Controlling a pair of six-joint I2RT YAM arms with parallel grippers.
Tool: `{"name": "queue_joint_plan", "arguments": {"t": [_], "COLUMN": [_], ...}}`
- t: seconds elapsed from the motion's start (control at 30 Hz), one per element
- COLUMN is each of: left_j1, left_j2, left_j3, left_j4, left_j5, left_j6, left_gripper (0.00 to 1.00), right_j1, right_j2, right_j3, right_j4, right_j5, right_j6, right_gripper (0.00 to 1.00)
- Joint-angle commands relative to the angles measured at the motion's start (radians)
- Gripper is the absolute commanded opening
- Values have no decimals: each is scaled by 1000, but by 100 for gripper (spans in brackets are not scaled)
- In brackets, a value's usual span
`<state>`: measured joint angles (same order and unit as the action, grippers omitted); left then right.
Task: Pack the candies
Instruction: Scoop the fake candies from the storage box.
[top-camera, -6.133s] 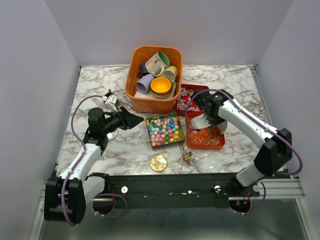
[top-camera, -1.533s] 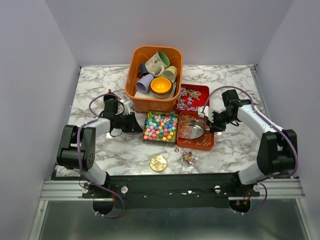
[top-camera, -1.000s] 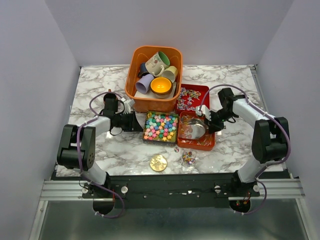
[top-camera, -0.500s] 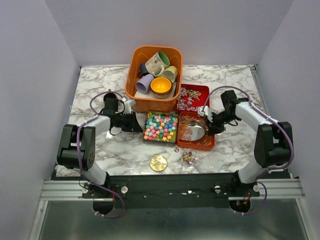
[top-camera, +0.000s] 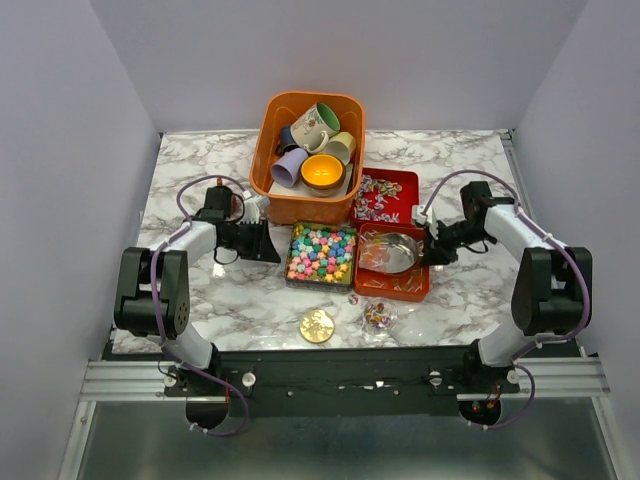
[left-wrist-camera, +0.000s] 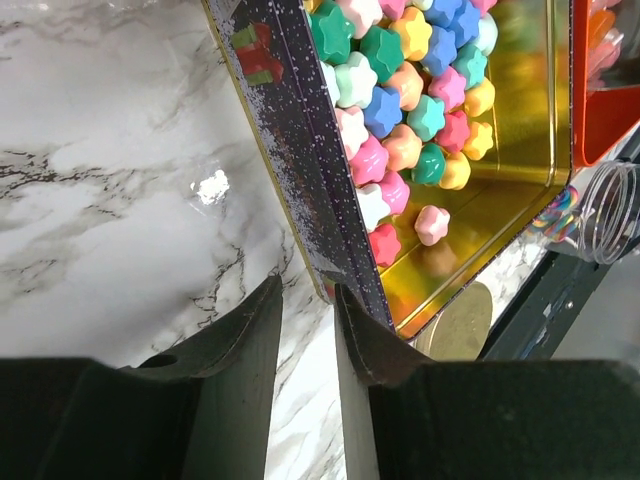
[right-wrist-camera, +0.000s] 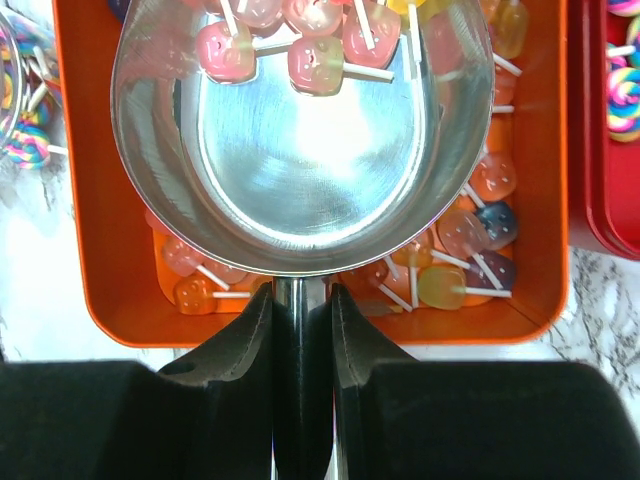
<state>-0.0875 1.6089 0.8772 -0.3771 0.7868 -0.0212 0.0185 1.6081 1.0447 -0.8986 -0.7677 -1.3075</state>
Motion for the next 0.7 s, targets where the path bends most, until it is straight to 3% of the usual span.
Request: {"name": "queue_joint_plan", "arguments": {"t": [0.0,0.67], "left_j1": [3,3], "left_j2": [9,-44], "left_j3": [57,63], "left_j4": [-17,-62], "left_j5": [22,-67], "left_j6": [70,182], "left_gripper": [38,41], "right_j1": [-60,-184], "right_j2": [-53,-258], "right_j3": [-18,-187], "right_j4": [-28,-17], "right_j5": [-90,-237], "right_j6": [-65,-107], "right_gripper": [1,1]}}
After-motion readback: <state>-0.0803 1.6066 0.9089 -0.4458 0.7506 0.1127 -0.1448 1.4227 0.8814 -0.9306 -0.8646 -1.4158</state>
